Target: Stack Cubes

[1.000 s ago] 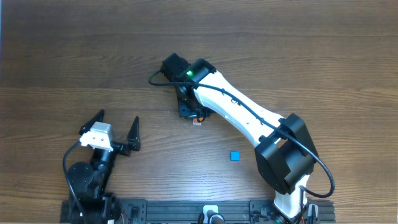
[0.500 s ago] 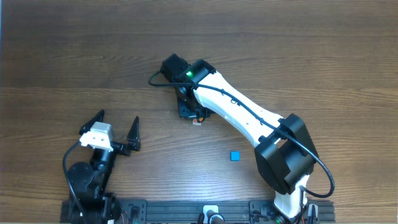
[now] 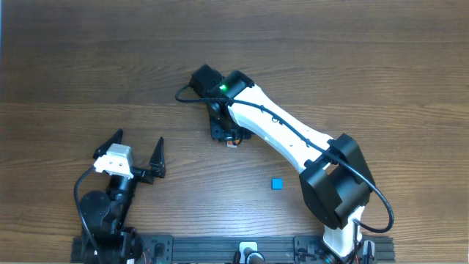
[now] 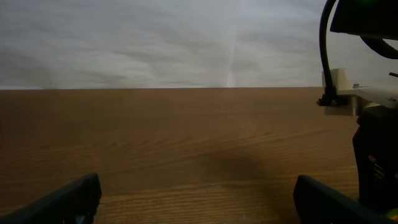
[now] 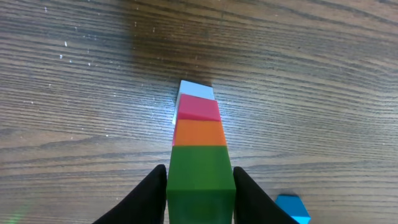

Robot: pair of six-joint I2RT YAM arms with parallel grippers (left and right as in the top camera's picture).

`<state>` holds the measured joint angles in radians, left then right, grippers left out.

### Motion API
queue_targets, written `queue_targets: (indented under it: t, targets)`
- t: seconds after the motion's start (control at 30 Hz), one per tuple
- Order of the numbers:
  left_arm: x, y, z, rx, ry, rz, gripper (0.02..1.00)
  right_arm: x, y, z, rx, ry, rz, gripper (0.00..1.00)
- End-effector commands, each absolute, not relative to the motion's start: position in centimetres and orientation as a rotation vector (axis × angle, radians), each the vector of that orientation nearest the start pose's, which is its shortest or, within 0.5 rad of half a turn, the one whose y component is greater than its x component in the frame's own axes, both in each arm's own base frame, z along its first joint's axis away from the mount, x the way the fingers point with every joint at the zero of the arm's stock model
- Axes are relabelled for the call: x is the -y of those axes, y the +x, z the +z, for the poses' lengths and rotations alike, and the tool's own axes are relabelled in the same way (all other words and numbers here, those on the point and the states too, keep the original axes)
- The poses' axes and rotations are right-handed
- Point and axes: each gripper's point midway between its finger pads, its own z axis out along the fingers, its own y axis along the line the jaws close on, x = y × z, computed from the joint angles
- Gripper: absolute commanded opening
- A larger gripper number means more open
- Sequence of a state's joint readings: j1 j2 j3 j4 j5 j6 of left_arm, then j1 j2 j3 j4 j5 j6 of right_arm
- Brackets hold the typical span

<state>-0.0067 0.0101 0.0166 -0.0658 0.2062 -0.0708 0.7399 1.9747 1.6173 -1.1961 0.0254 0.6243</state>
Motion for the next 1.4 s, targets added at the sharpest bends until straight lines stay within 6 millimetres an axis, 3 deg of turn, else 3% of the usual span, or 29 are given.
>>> queue_targets:
  t: [0.03, 0.2, 0.23, 0.3, 0.33, 0.5, 0.6, 0.7, 0.73, 0.8, 1.03, 1.17, 1.4]
  targets:
    - [3.7, 24.2, 16.2, -1.626, 0.119, -0.217, 1.000, -25.3, 27.9, 8.4, -3.103, -0.192, -0.006, 0.380]
    - [3.7, 24.2, 16.2, -1.626, 0.119, -0.217, 0.998, -25.3, 27.9, 8.4, -3.100, -0.193, -0.004, 0.577]
    - [3.7, 24.2, 16.2, -1.626, 0.119, -0.217, 1.000, -25.3, 28.0, 8.5, -3.095, -0.191, -0.004, 0.663]
    - [3.7, 24.2, 16.2, -1.626, 0.119, -0.217, 1.000, -25.2, 28.3, 8.9, -3.072, -0.203, -0.009, 0.956]
    - [3.7, 24.2, 16.2, -1.626, 0.119, -0.217, 1.000, -25.1, 28.4, 9.4, -3.058, -0.212, -0.006, 0.991]
    - [3.7, 24.2, 16.2, -1.625, 0.119, -0.217, 1.000, -24.2, 28.1, 13.9, -2.966, -0.314, 0.072, 0.993]
    - [3.7, 24.2, 16.2, -1.626, 0.118, -0.217, 0.998, -21.6, 26.6, 17.0, -2.928, -0.352, 0.065, 0.991]
    - [3.7, 24.2, 16.2, -1.626, 0.118, -0.217, 1.000, -18.9, 24.6, 17.6, -2.916, -0.346, 0.063, 0.991]
    - [3.7, 24.2, 16.2, -1.626, 0.119, -0.217, 0.998, -16.9, 22.9, 17.0, -2.926, -0.313, 0.054, 0.993]
    - [3.7, 24.2, 16.2, -1.626, 0.119, -0.217, 0.998, -15.3, 21.5, 15.8, -2.941, -0.261, 0.049, 0.993]
    - [3.7, 24.2, 16.2, -1.625, 0.119, -0.217, 1.000, -12.1, 17.3, 8.2, -3.046, -0.084, -0.020, 0.991]
    - [3.7, 24.2, 16.2, -1.626, 0.118, -0.217, 1.000, -12.4, 16.6, 4.9, -3.077, -0.035, 0.012, 0.993]
    - [3.7, 24.2, 16.2, -1.626, 0.119, -0.217, 1.000, -12.9, 17.7, 1.6, -3.055, 0.042, 0.015, 0.985]
